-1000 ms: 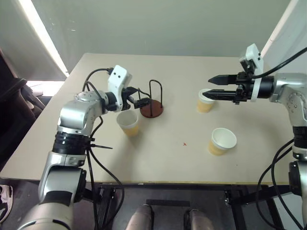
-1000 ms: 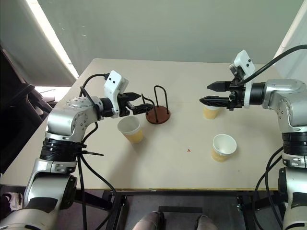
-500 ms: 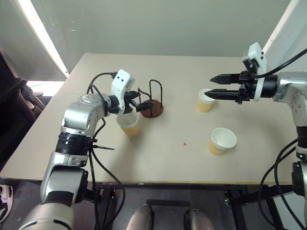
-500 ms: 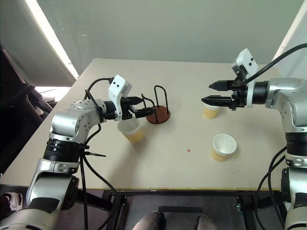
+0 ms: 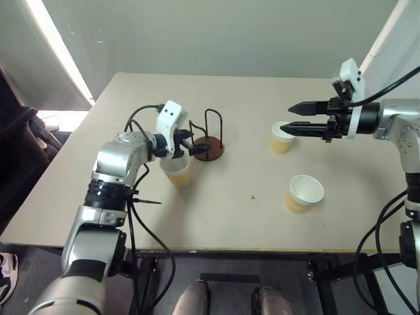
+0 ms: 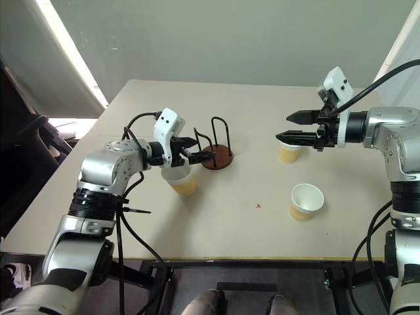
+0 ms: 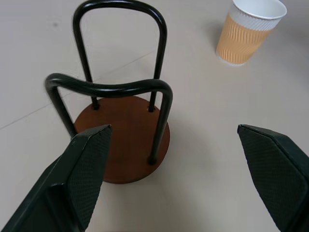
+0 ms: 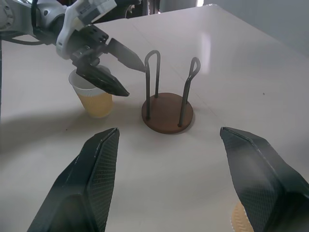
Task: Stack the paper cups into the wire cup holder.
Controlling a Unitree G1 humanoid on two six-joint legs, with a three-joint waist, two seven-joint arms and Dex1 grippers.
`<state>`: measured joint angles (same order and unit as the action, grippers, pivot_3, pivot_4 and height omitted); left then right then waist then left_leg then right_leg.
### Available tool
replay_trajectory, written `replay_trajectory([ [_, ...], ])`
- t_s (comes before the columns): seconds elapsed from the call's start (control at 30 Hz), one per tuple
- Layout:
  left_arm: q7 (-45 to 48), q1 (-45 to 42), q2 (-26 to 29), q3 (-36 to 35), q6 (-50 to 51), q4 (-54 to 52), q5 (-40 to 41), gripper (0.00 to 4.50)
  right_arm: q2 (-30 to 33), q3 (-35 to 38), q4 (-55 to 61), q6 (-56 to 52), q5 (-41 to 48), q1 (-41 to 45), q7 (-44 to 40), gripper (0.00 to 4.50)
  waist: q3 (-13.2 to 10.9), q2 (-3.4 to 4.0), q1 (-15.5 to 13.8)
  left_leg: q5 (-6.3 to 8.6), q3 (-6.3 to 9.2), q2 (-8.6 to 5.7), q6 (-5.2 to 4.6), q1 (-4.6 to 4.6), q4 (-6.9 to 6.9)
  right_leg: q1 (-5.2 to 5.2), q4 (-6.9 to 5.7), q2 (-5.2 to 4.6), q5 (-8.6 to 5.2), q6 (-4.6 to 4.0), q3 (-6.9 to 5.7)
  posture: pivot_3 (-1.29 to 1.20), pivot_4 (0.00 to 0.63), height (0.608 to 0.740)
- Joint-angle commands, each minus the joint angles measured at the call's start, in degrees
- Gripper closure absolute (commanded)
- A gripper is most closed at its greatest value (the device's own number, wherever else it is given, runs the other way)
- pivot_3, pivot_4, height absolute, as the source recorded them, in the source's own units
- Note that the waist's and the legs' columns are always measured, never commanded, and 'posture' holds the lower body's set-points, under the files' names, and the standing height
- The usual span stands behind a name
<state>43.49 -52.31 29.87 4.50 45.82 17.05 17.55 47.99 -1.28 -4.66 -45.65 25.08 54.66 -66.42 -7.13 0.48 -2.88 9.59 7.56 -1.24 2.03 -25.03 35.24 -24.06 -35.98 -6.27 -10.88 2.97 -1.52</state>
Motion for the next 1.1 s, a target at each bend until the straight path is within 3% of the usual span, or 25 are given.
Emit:
replay_trajectory([
  [0.03, 0.4, -2.8, -0.6, -0.2, -2.0, 0.9, -1.0, 0.04, 1.2, 1.7, 1.5, -0.1, 0.6, 0.7, 0.3, 1.04, 0.0, 0.00, 0.0, 0.00, -0.01, 0.00, 0.00, 0.00, 0.00, 0.00, 0.01, 0.00, 0.01, 0.01, 0.00, 0.00, 0.150, 0.740],
  [0.9, 4.7, -8.5, -5.6, 1.8, -10.4, 13.9, -6.0, 0.04, 3.0, -0.3, 8.9, -4.8, 4.7, -1.4, -3.3, 1.04, 0.0, -0.01, -0.2, 0.01, -0.16, -0.03, -0.05, -0.09, 0.11, 0.00, 0.04, 0.02, 0.02, 0.19, 0.01, 0.00, 0.150, 0.740],
  [1.0, 5.4, -8.4, -5.8, 1.8, -10.6, 13.9, -6.1, 0.65, 2.8, -0.5, 8.7, -4.7, 4.6, -1.0, -3.5, 1.04, 0.0, -0.01, -0.2, 0.03, -0.17, -0.03, -0.08, -0.10, 0.17, 0.00, 0.03, 0.02, 0.03, 0.21, 0.01, 0.00, 0.150, 0.740],
  [1.1, 6.3, -8.3, -5.9, 1.6, -10.7, 13.7, -6.1, 1.75, 2.8, -0.4, 8.8, -4.7, 4.7, -1.0, -3.5, 1.04, 0.0, -0.01, -0.2, 0.03, -0.17, -0.03, -0.09, -0.11, 0.19, 0.00, 0.03, 0.02, 0.02, 0.22, 0.01, 0.00, 0.150, 0.740],
])
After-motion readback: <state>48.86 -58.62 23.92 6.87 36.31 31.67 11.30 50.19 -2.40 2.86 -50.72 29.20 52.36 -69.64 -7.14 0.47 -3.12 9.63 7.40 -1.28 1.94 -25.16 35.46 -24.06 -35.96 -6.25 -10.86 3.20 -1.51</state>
